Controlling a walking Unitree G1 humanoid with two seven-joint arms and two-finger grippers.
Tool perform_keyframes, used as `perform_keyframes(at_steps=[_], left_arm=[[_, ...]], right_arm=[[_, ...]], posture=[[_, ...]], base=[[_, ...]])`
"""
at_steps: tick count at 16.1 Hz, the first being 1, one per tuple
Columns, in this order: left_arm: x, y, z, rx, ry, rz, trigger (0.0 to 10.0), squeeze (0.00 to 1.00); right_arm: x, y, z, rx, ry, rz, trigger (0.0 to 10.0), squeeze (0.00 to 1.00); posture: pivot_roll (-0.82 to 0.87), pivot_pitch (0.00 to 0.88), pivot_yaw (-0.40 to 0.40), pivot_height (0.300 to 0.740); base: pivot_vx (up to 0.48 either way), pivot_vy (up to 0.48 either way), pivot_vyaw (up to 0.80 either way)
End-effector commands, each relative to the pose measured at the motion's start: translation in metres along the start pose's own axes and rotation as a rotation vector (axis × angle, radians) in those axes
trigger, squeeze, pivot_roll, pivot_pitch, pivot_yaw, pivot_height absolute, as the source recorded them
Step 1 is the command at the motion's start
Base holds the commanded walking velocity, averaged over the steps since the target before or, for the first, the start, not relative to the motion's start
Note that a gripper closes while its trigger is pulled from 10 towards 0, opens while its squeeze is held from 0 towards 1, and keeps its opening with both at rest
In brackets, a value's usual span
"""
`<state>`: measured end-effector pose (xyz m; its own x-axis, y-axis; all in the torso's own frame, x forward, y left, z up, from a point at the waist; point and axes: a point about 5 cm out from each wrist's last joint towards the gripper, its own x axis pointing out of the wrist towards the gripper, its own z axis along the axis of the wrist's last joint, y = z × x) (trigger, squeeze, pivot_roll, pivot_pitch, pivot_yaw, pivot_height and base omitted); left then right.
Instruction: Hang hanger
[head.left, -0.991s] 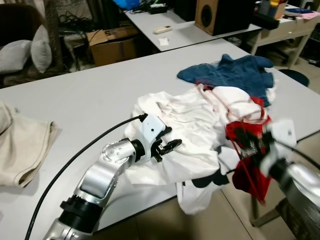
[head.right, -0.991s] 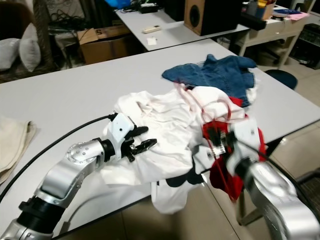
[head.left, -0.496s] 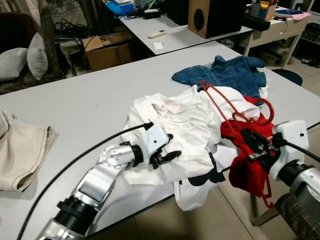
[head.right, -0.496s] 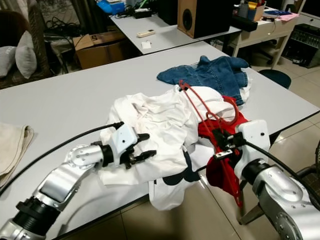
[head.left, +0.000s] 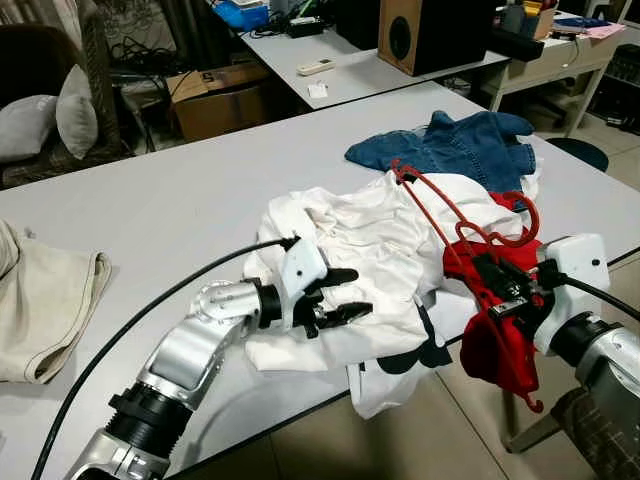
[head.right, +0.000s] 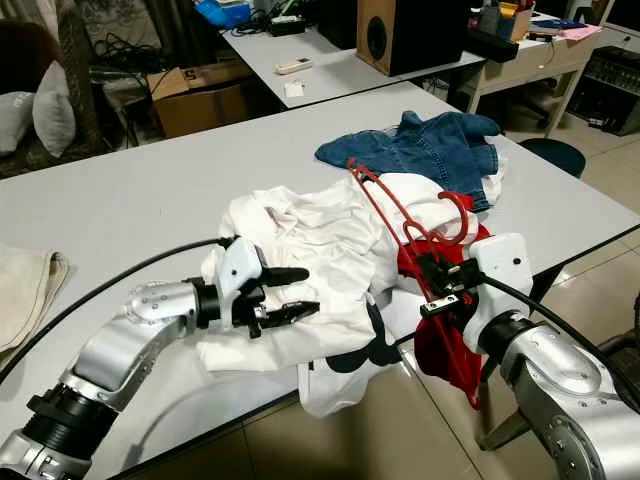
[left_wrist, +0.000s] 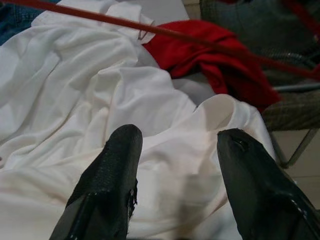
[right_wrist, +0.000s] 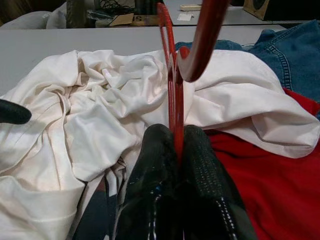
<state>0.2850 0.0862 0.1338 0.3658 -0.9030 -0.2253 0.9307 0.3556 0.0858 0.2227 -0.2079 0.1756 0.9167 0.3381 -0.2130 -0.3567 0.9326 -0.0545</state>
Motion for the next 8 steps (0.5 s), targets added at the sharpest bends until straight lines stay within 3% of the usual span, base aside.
perform_keyframes(at_steps=[1, 2, 3, 5, 7, 8], left_arm=[[-0.002, 0.006, 0.007, -0.001, -0.019, 0.003, 10.0, 0.0], [-0.002, 0.007, 0.009, -0.003, -0.033, -0.008, 10.0, 0.0], [-0.001, 0.003, -0.002, 0.063, 0.061, -0.059, 10.0, 0.0], [0.002, 0.001, -0.006, 0.068, 0.076, -0.06, 10.0, 0.0], [0.015, -0.006, -0.015, 0.051, 0.098, -0.09, 10.0, 0.0], [0.018, -0.009, -0.018, 0.048, 0.111, -0.111, 4.6, 0.0]], right_arm=[[0.0, 0.007, 0.004, -0.006, -0.004, 0.042, 10.0, 0.0], [0.0, 0.01, 0.001, -0.009, 0.01, 0.071, 10.0, 0.0], [-0.002, 0.013, -0.001, -0.012, 0.022, 0.087, 10.0, 0.0], [-0.003, 0.014, -0.001, -0.005, 0.022, 0.089, 10.0, 0.0], [-0.009, 0.011, -0.003, -0.011, 0.041, 0.077, 10.0, 0.0], [-0.014, 0.01, -0.002, -0.015, 0.048, 0.063, 10.0, 0.0]], posture=[[-0.12, 0.0, 0.101, 0.74], [-0.11, 0.0, 0.102, 0.74], [-0.11, 0.0, 0.102, 0.74], [-0.12, 0.0, 0.103, 0.74], [-0.15, 0.0, 0.121, 0.74], [-0.17, 0.0, 0.131, 0.74]], base=[[0.0, 0.0, 0.0], [0.0, 0.0, 0.0], [0.0, 0.0, 0.0], [0.0, 0.0, 0.0], [0.0, 0.0, 0.0], [0.0, 0.0, 0.0]])
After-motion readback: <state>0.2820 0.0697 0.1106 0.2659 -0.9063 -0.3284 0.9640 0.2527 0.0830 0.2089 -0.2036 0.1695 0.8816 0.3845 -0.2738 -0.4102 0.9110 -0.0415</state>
